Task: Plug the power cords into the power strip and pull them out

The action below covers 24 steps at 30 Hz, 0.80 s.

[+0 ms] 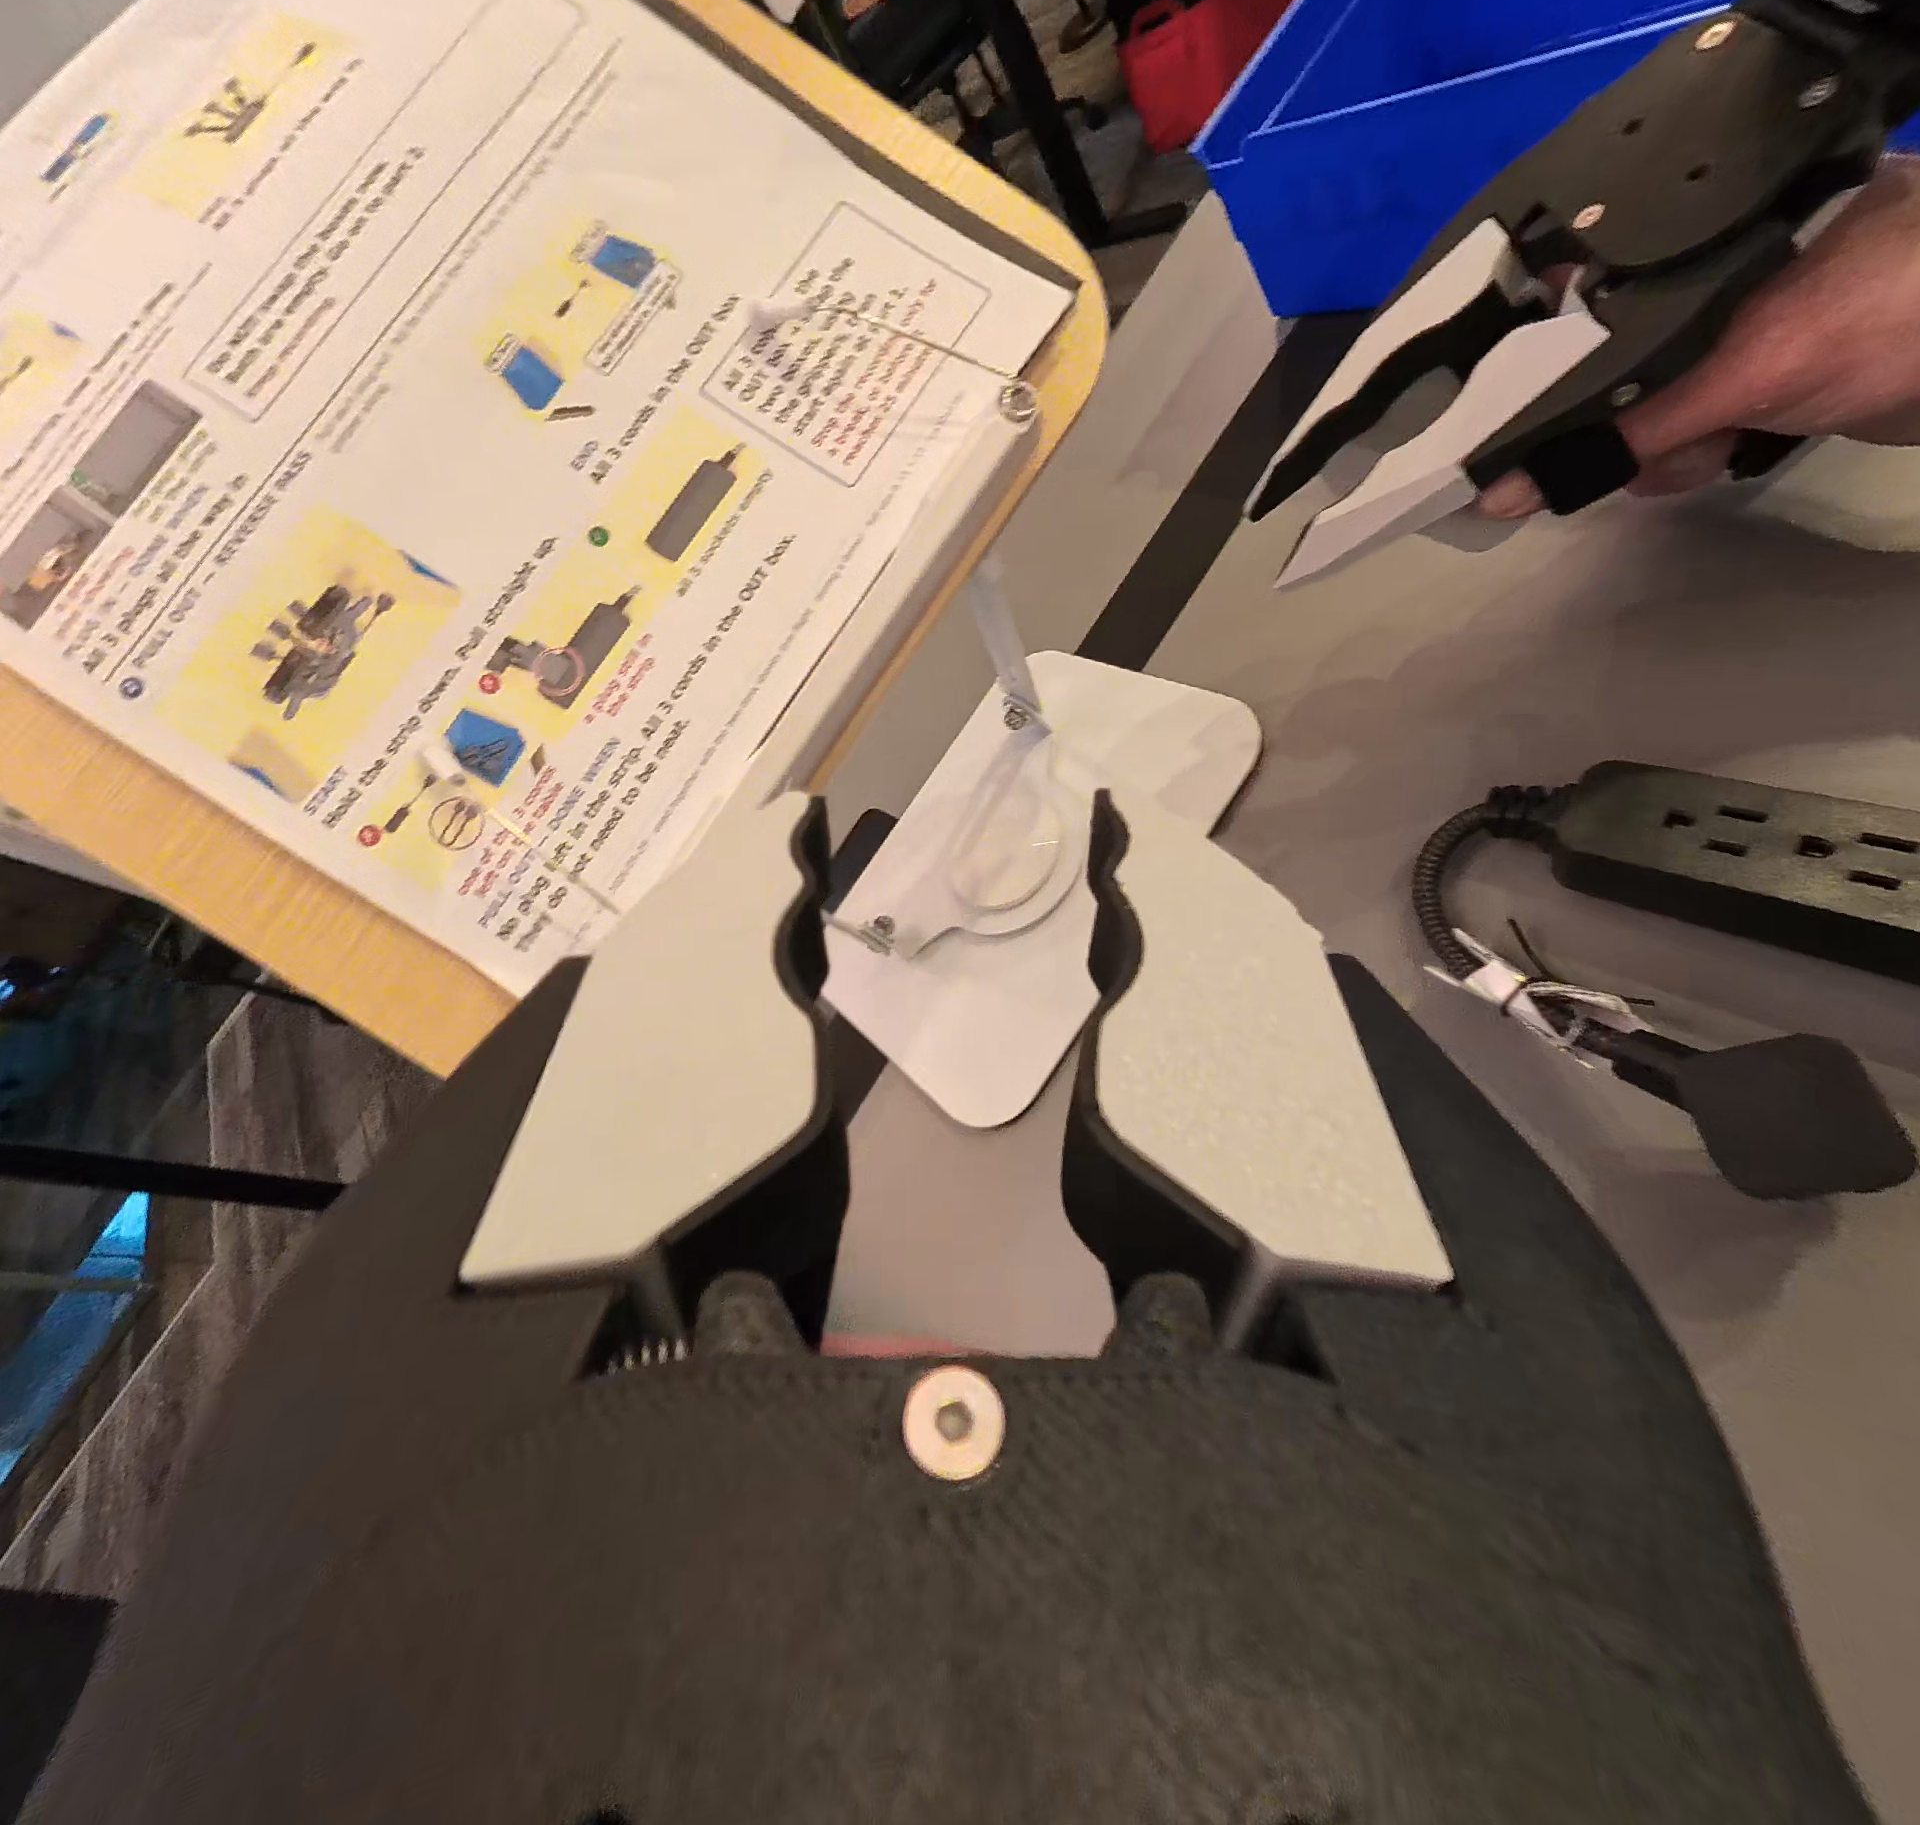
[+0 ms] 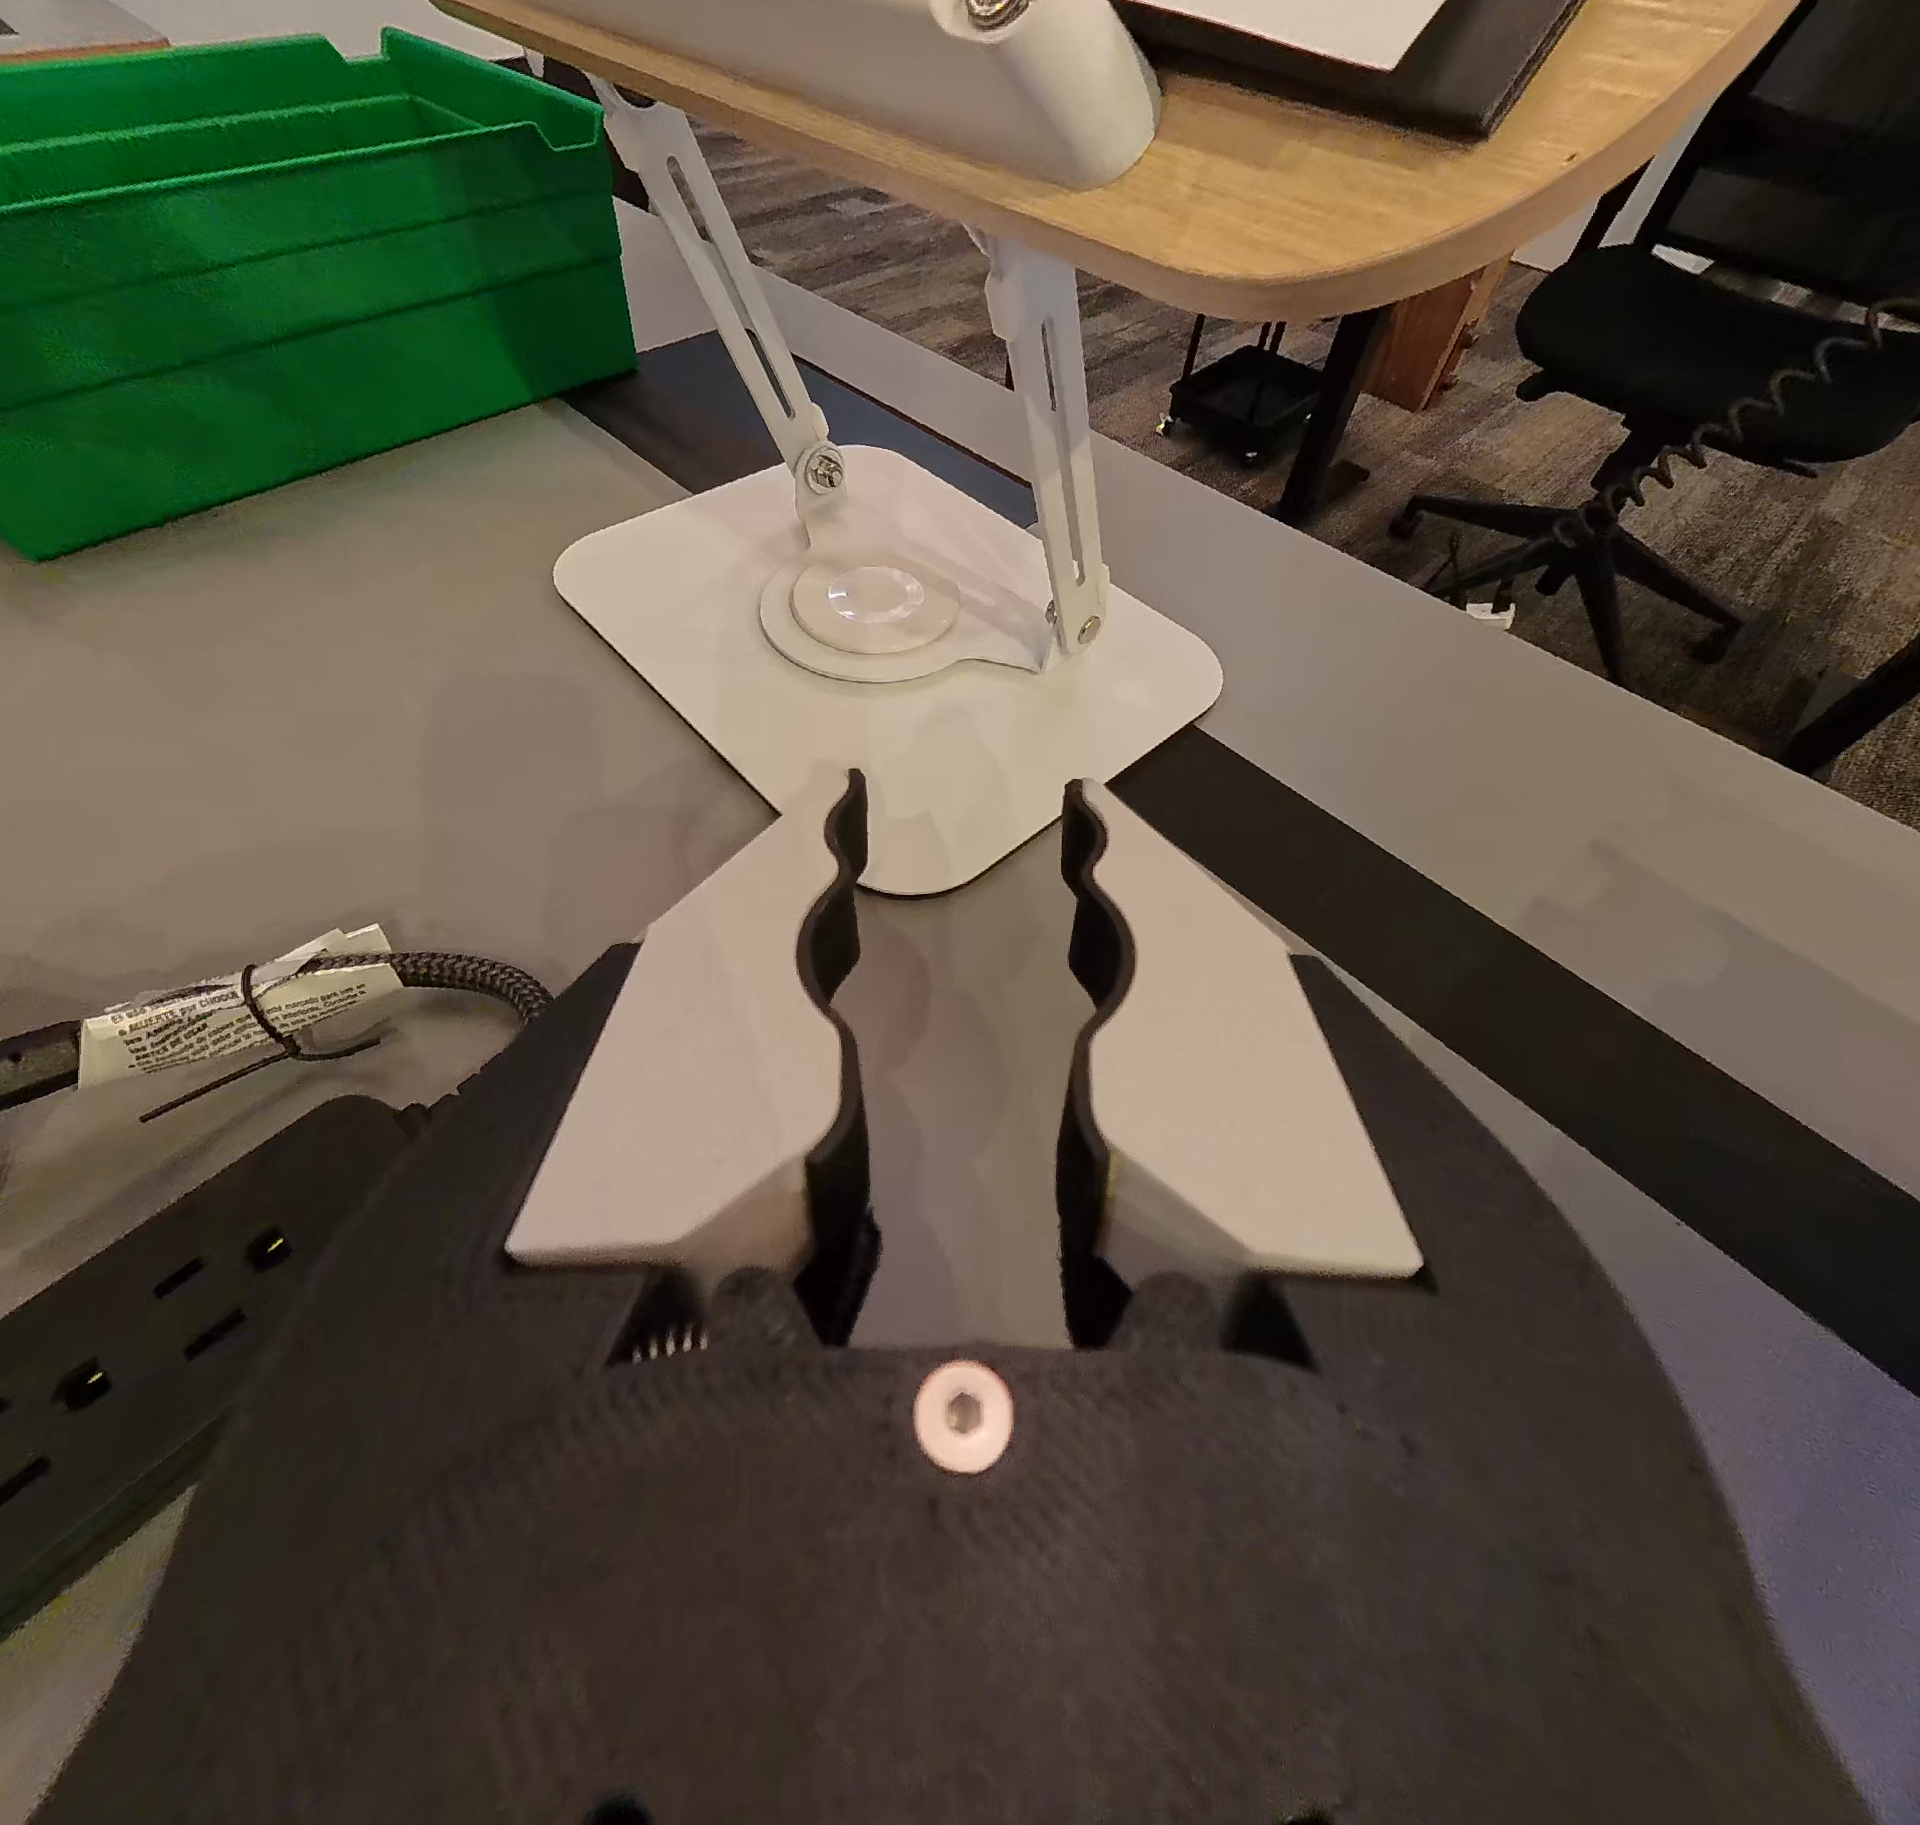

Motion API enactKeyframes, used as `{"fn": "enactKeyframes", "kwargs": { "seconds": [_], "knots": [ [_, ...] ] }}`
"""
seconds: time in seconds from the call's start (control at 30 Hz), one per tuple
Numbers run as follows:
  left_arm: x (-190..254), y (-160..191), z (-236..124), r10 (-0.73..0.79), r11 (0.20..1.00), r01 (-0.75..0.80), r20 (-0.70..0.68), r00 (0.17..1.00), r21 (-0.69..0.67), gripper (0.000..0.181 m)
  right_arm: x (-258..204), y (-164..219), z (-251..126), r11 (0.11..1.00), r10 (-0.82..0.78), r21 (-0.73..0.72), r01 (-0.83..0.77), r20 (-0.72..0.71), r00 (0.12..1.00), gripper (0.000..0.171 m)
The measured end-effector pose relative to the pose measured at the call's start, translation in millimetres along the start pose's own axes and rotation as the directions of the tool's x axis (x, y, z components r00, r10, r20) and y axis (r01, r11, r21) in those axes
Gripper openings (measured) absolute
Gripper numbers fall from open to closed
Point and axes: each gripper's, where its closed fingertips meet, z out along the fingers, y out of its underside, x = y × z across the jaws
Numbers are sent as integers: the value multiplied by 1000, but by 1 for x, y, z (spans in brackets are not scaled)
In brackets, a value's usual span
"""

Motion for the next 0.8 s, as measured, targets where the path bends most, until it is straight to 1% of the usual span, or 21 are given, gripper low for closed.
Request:
{"fn": "enactKeyframes", "kwargs": {
  "seconds": [0.23,0.37,0.57,0.67,0.8],
  "knots": [
    [-32,20,-11,-39,998,43,77,996,-46,65,-1,1,1,1000,-2,-3,2,2,1000,36],
    [-51,30,-22,-65,996,72,110,992,-60,66,-1,1,1,1000,-4,-5,4,5,1000,36],
    [-77,45,-42,-68,993,85,178,982,-88,52,-3,1,1,1000,-8,-6,8,8,1000,35],
    [-88,52,-51,-85,990,105,196,977,-89,39,-3,2,1,1000,-7,-7,7,11,1000,35],
    [-106,70,-63,-85,985,119,246,966,-128,23,-4,2,2,1000,-9,-8,9,12,1000,35]
  ]
}}
